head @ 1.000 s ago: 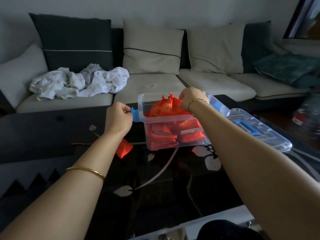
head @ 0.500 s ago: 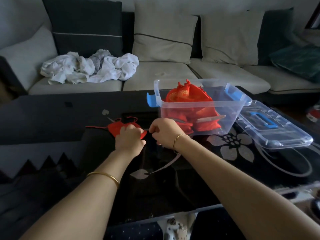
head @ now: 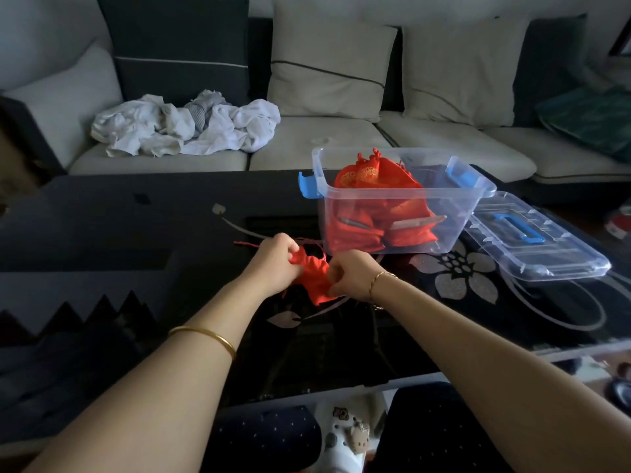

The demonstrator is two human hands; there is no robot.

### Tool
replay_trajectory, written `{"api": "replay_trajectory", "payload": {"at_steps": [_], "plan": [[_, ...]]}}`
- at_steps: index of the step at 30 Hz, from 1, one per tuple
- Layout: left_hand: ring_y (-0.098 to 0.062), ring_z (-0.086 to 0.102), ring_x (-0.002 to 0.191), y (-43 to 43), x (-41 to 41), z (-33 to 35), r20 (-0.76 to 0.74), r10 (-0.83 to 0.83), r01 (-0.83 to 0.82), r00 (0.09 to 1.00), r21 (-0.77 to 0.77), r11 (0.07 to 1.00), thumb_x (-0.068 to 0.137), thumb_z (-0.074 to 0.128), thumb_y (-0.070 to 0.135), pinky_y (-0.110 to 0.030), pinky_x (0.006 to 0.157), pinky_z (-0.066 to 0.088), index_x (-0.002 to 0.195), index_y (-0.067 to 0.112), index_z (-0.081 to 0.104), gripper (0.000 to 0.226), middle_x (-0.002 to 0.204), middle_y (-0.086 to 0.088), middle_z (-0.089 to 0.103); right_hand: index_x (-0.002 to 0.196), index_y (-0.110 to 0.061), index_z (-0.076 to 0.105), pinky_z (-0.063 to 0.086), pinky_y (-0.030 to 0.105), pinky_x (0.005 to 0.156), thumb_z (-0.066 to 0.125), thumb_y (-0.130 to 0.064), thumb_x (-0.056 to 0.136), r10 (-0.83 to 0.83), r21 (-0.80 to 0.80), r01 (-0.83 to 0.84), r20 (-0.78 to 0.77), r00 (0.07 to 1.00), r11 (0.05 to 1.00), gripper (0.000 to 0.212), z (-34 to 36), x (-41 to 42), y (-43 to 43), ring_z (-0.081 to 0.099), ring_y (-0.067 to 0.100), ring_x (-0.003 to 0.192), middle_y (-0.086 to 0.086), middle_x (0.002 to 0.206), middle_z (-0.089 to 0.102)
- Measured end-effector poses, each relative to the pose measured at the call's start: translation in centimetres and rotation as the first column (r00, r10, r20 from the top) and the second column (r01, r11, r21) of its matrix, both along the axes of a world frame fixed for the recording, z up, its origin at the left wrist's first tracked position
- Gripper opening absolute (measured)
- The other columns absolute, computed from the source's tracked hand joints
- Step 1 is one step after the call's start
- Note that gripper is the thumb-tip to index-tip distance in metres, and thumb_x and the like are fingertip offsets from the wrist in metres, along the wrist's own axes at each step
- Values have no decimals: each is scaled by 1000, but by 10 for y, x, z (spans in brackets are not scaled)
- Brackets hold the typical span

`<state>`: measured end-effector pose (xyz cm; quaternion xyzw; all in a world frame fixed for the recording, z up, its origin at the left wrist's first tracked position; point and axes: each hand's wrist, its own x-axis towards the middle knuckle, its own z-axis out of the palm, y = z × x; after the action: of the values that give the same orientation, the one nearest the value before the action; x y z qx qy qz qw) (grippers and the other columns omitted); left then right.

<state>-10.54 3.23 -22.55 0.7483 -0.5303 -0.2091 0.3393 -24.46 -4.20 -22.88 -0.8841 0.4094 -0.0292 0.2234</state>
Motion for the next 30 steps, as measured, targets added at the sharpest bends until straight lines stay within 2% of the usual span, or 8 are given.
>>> {"api": "replay_trajectory", "payload": {"at_steps": [2, 6, 11, 15, 19, 24, 27, 30], "plan": [[-24, 59, 76, 2, -1, 1, -2, 31, -31, 1000, 16, 999, 84, 64, 11, -43, 79, 52, 65, 25, 40, 34, 73, 1, 49, 88, -6, 66, 36, 21, 66, 72, -8, 72, -3, -35, 7, 99, 995, 999, 16, -1, -3, 1, 50, 14, 80, -1, 83, 56], [-26, 63, 80, 1, 1, 1, -22, 20, -18, 1000, 52, 998, 88, 56, 12, -34, 69, 48, 75, 13, 61, 14, 84, -9, 66, 80, -10, 62, 33, 21, 65, 67, -2, 71, 81, -154, -39, 274, 958, 987, 12, 1, -9, 4, 48, 14, 78, -3, 81, 52], [-21, 61, 86, 3, -2, 12, -139, 57, -65, 989, -52, 997, 92, 56, 14, -35, 79, 47, 89, 10, 63, 9, 85, -3, 64, 76, -12, 59, 36, 24, 68, 65, -3, 72, 133, -249, -47, 343, 930, 967, 12, 0, -14, 6, 48, 16, 78, -1, 83, 50], [-16, 58, 91, 7, -6, 25, 5, -13, 13, 1000, -143, 990, 91, 56, 12, -32, 83, 45, 91, 12, 62, 6, 91, 0, 63, 80, -10, 59, 35, 20, 66, 64, -2, 71, 97, -166, -41, 346, 933, 985, 14, 5, -20, 7, 48, 13, 77, -2, 82, 54], [-10, 59, 81, 13, -13, 33, 39, -142, 146, 989, -120, 982, 89, 60, 10, -31, 79, 48, 89, 14, 64, 6, 84, 9, 60, 98, -8, 54, 44, 27, 71, 60, -2, 75, -131, 63, 115, 467, 875, 991, 25, 10, -24, 5, 51, 16, 82, -2, 87, 53], [5, 54, 69, 17, -20, 36, 68, -254, 259, 965, -74, 963, 84, 65, 5, -6, 65, 40, 84, 21, 65, 16, 80, 14, 60, 131, -13, 47, 45, 21, 54, 44, 8, 83, -169, 231, 41, 567, 806, 972, 53, 15, -19, 5, 52, 10, 83, -4, 99, 51], [5, 54, 67, 18, -20, 34, 77, -264, 268, 962, -60, 961, 83, 67, 5, -8, 66, 42, 82, 22, 65, 18, 80, 14, 61, 120, -15, 59, 50, 25, 57, 49, 10, 79, -118, 264, -17, 487, 866, 964, 49, 14, -24, 7, 57, 16, 84, 0, 103, 56], [-3, 58, 73, 19, -19, 33, 99, -270, 274, 958, -28, 961, 83, 66, 5, -23, 73, 49, 83, 22, 66, 16, 82, 11, 62, 94, -13, 66, 49, 28, 59, 55, 4, 80, -109, 268, -11, 427, 898, 963, 25, 10, -27, 7, 58, 16, 69, 6, 83, 63]]}}
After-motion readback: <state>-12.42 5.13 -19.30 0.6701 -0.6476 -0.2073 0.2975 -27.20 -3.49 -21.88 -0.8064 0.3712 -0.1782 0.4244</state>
